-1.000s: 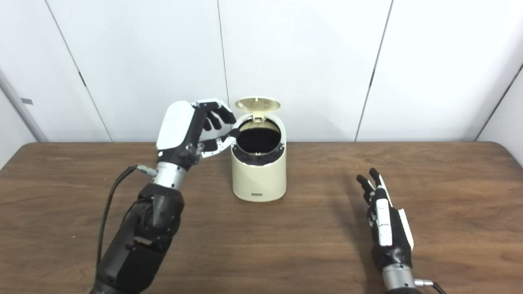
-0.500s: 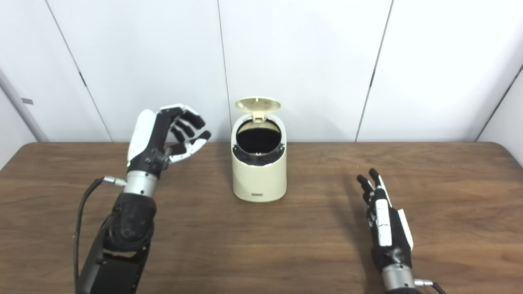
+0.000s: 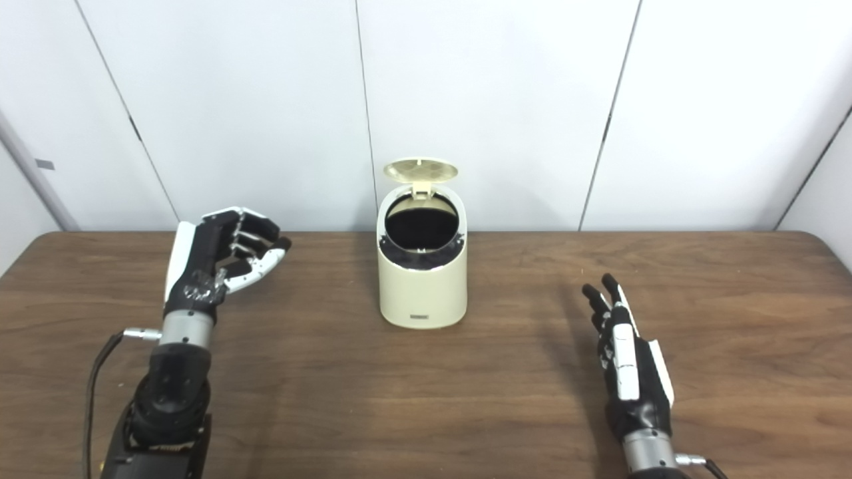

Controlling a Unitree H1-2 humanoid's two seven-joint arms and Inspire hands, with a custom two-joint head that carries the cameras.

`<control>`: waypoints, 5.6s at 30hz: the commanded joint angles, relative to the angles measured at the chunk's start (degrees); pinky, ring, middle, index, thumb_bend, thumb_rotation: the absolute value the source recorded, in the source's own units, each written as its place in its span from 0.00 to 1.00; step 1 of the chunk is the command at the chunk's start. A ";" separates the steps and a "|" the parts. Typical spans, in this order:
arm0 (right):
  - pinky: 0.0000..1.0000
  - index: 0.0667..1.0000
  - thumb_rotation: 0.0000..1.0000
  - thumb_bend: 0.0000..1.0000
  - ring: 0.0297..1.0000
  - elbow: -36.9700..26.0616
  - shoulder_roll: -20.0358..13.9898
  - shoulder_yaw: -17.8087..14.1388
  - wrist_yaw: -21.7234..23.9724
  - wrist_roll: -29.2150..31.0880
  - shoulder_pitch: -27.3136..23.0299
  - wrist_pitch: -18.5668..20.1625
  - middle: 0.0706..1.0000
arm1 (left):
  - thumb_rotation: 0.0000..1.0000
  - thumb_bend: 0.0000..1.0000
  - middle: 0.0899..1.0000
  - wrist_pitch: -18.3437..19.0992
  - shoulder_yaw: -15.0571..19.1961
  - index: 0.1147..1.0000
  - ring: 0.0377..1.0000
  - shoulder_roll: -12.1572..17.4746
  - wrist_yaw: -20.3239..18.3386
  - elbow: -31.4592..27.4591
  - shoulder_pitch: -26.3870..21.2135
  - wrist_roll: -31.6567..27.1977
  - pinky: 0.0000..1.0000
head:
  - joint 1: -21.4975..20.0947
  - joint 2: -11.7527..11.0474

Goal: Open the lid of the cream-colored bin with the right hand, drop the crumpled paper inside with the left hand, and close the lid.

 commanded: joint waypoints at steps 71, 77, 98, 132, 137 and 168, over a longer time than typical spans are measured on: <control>1.00 0.96 1.00 0.56 1.00 -3.66 -0.73 -0.89 0.66 1.59 5.19 2.18 0.99 | 0.89 0.48 1.00 -14.83 6.13 1.00 1.00 0.60 -7.08 1.41 17.32 -30.02 1.00 | -4.77 3.41; 0.99 0.95 1.00 0.56 0.99 -5.35 -1.94 0.52 0.90 -2.04 3.94 1.85 0.98 | 0.86 0.49 1.00 -14.53 5.82 1.00 1.00 1.65 -7.48 2.42 16.87 -29.88 1.00 | -6.47 2.72; 0.93 0.90 1.00 0.59 0.96 -11.48 -4.25 4.37 -0.03 -14.75 -7.75 11.43 0.96 | 0.91 0.37 1.00 -13.67 4.79 1.00 1.00 1.75 -7.60 3.29 17.14 -29.89 1.00 | -8.36 -1.97; 0.91 0.94 1.00 0.55 0.95 -7.87 -7.58 12.46 1.27 -29.87 -24.29 15.29 0.96 | 0.91 0.38 1.00 -13.85 4.33 1.00 1.00 -0.33 -6.01 3.96 17.33 -29.25 1.00 | -6.93 -4.20; 0.89 0.93 1.00 0.56 0.94 -7.19 -7.90 12.90 2.24 -30.78 -26.82 15.88 0.96 | 0.89 0.36 1.00 -14.16 4.22 1.00 1.00 -0.65 -5.89 4.07 17.48 -29.68 1.00 | -6.75 -4.18; 0.86 0.91 1.00 0.52 0.92 -3.30 -12.29 17.48 9.96 -36.04 -36.22 16.64 0.92 | 0.81 0.34 1.00 -15.42 3.61 1.00 1.00 -0.89 -6.50 4.97 17.93 -30.73 1.00 | -6.00 -3.93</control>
